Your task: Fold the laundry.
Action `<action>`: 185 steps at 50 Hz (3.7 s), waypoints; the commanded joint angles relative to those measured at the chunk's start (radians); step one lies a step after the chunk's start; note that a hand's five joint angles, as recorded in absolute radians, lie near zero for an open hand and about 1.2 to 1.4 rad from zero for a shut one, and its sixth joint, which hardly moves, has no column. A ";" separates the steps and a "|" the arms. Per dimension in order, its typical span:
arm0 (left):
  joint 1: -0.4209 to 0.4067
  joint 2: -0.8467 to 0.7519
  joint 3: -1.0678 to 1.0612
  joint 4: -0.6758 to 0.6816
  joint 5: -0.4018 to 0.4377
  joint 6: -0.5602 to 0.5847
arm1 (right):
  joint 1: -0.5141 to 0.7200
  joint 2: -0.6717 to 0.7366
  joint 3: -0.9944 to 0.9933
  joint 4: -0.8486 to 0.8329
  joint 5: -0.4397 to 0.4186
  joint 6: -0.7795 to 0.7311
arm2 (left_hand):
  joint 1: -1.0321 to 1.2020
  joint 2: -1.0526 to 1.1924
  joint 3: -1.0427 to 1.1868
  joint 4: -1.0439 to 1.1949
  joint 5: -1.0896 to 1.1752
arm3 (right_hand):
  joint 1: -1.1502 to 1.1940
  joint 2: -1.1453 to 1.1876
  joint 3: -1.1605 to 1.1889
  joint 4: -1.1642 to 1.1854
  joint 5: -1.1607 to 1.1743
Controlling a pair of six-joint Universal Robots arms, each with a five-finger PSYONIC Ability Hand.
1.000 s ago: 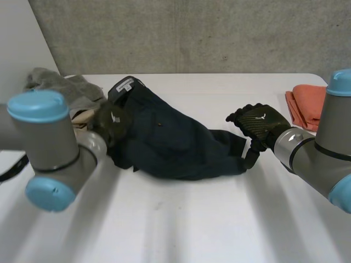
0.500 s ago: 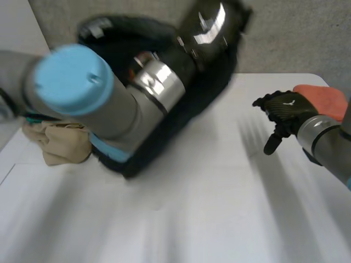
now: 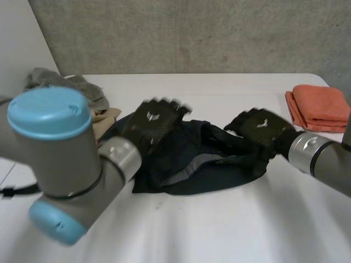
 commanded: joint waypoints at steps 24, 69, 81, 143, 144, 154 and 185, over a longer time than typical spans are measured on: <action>0.319 0.036 -0.214 0.075 0.026 0.215 | 0.367 0.253 -0.076 -0.380 0.124 -0.167 | -0.016 -0.030 -0.036 -0.025 -0.048 | 0.056 0.051 0.050 0.050 0.042; 0.000 -0.001 -0.119 0.073 -0.051 0.225 | 0.063 0.449 -0.787 0.016 0.521 0.247 | -0.001 -0.015 -0.021 -0.010 -0.033 | -0.067 -0.073 -0.073 -0.073 -0.081; -0.064 -0.094 -0.055 -0.078 -0.081 0.221 | -0.069 0.122 -0.255 0.301 0.163 -0.050 | 0.616 0.601 0.596 0.607 0.584 | 0.238 0.232 0.231 0.232 0.224; -0.007 -0.221 0.702 -0.131 -0.198 0.430 | -0.060 0.145 -0.389 -0.266 0.212 0.301 | 1.206 1.191 1.186 1.197 1.174 | 1.155 1.149 1.148 1.149 1.141; -0.003 -0.192 0.705 -0.131 -0.184 0.413 | -0.063 0.133 -0.418 -0.233 0.209 0.315 | 1.206 1.191 1.186 1.197 1.174 | 1.155 1.149 1.148 1.149 1.141; 0.057 -0.016 0.853 -0.247 -0.100 0.318 | -0.080 0.062 -0.797 0.041 0.177 0.425 | 1.206 1.191 1.186 1.197 1.174 | 1.155 1.149 1.148 1.149 1.141; 0.157 -0.276 1.235 0.236 -0.101 0.035 | 0.083 0.246 -0.888 -0.648 0.430 0.486 | 1.206 1.191 1.186 1.197 1.174 | 1.155 1.149 1.148 1.149 1.141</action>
